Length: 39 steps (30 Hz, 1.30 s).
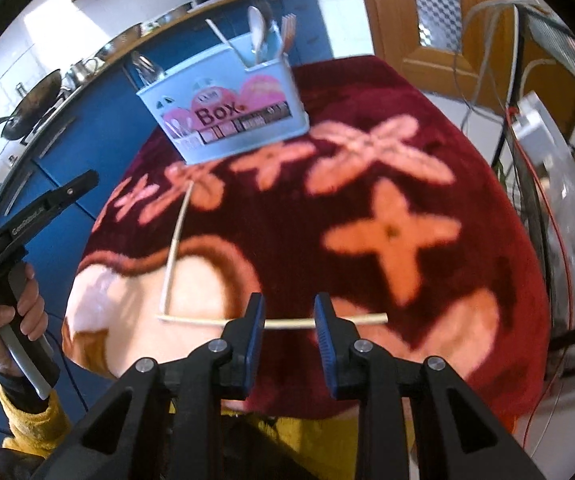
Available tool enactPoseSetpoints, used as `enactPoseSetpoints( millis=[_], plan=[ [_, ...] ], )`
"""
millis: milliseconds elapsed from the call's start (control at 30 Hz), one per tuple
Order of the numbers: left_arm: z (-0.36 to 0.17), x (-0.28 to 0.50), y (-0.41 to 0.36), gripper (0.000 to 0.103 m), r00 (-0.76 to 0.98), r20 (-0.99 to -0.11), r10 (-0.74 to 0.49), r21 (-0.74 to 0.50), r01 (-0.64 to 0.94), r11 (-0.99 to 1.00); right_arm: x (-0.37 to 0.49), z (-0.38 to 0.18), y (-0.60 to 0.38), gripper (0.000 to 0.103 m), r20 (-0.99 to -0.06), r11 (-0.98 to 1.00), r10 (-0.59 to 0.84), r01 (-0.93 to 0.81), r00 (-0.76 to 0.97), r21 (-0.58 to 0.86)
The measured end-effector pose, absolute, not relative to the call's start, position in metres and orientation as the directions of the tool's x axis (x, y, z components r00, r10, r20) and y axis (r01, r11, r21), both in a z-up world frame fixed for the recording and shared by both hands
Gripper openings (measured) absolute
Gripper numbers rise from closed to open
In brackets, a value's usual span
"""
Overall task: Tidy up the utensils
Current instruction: 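Withdraw both open tools from the box toward the loose white chopstick, then close the right tool on the white chopstick lying on the rug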
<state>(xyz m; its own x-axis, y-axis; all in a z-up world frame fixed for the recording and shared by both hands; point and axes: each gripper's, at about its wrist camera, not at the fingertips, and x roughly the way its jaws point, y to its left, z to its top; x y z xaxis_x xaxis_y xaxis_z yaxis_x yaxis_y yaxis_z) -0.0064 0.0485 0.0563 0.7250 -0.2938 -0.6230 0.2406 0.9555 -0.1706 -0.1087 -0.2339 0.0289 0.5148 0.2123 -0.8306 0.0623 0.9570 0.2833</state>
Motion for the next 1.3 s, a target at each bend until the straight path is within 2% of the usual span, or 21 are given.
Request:
enactPoseSetpoints(
  millis=[500,700,800,933,1067,1300],
  plan=[
    [0.04,-0.011,0.068,0.026,0.717,-0.64,-0.276,-0.194,0.197,0.961,-0.097,-0.003,-0.248,0.034,-0.839,0.897,0.259,0.203,0.479,0.393],
    [0.036,-0.008,0.063,0.026,0.704,-0.653,-0.28,-0.188,0.207,0.96,-0.084,-0.003,-0.247,0.037,-0.841,0.902,0.224,0.221,0.493,0.37],
    [0.035,-0.009,0.058,0.026,0.701,-0.655,-0.281,-0.182,0.214,0.96,-0.087,-0.007,-0.248,0.042,-0.845,0.869,0.264,0.266,0.465,0.418],
    [0.035,-0.009,0.058,0.026,0.703,-0.651,-0.286,-0.181,0.221,0.958,-0.09,-0.013,-0.254,0.042,-0.841,0.83,0.292,0.316,0.455,0.459],
    [0.035,-0.009,0.057,0.026,0.703,-0.651,-0.285,-0.181,0.222,0.958,-0.079,-0.016,-0.256,0.042,-0.843,0.813,0.269,0.359,0.466,0.458],
    [0.032,-0.005,0.056,0.026,0.697,-0.66,-0.28,-0.178,0.217,0.96,-0.047,-0.013,-0.248,0.044,-0.864,0.858,0.165,0.364,0.475,0.363]
  ],
)
